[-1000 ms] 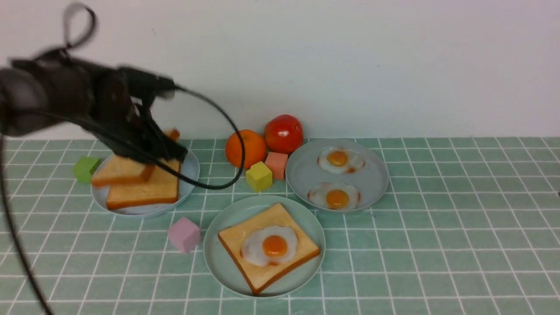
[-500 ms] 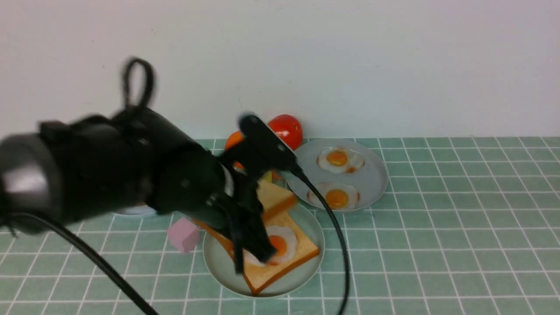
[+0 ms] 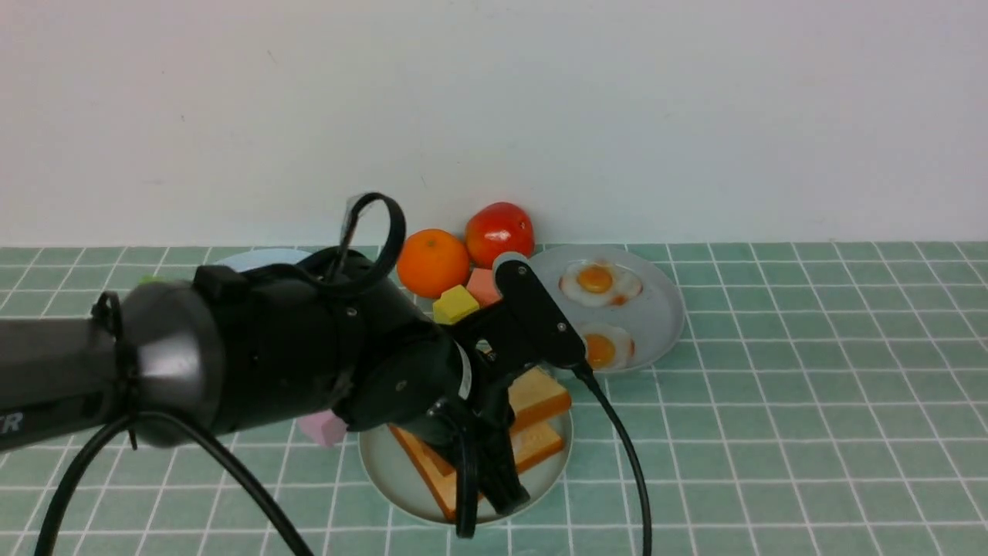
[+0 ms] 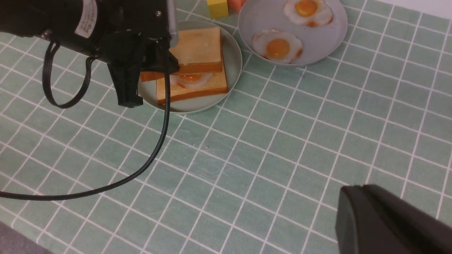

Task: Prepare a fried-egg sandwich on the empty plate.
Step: Use the left arm to place a slice of bread on the fried egg in the middle

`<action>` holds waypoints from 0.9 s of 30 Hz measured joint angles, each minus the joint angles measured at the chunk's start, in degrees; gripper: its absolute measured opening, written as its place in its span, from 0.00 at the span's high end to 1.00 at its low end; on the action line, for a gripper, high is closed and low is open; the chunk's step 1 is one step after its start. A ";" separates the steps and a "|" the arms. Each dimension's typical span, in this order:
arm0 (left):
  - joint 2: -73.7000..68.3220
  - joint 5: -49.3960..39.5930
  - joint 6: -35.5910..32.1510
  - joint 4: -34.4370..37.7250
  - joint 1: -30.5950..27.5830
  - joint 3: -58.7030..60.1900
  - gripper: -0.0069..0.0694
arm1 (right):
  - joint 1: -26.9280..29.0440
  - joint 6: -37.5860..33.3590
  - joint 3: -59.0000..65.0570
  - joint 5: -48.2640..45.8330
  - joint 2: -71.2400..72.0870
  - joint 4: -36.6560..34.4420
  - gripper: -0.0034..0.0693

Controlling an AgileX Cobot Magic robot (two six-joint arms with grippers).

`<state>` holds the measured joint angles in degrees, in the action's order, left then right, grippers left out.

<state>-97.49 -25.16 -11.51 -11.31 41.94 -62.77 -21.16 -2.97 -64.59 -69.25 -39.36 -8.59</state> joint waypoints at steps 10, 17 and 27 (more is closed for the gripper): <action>-2.53 -0.31 0.00 1.96 0.00 0.00 0.91 | 0.00 0.06 0.00 0.00 0.00 0.00 0.91; -2.65 0.44 0.00 2.88 0.00 0.00 0.80 | 0.00 0.06 0.00 -0.06 0.00 0.00 0.91; -2.65 0.46 0.00 3.05 0.00 0.00 0.49 | 0.00 0.06 0.00 -0.11 0.00 0.00 0.91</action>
<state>-100.14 -24.69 -11.51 -8.25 41.94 -62.77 -21.16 -2.91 -64.59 -69.36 -39.36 -8.59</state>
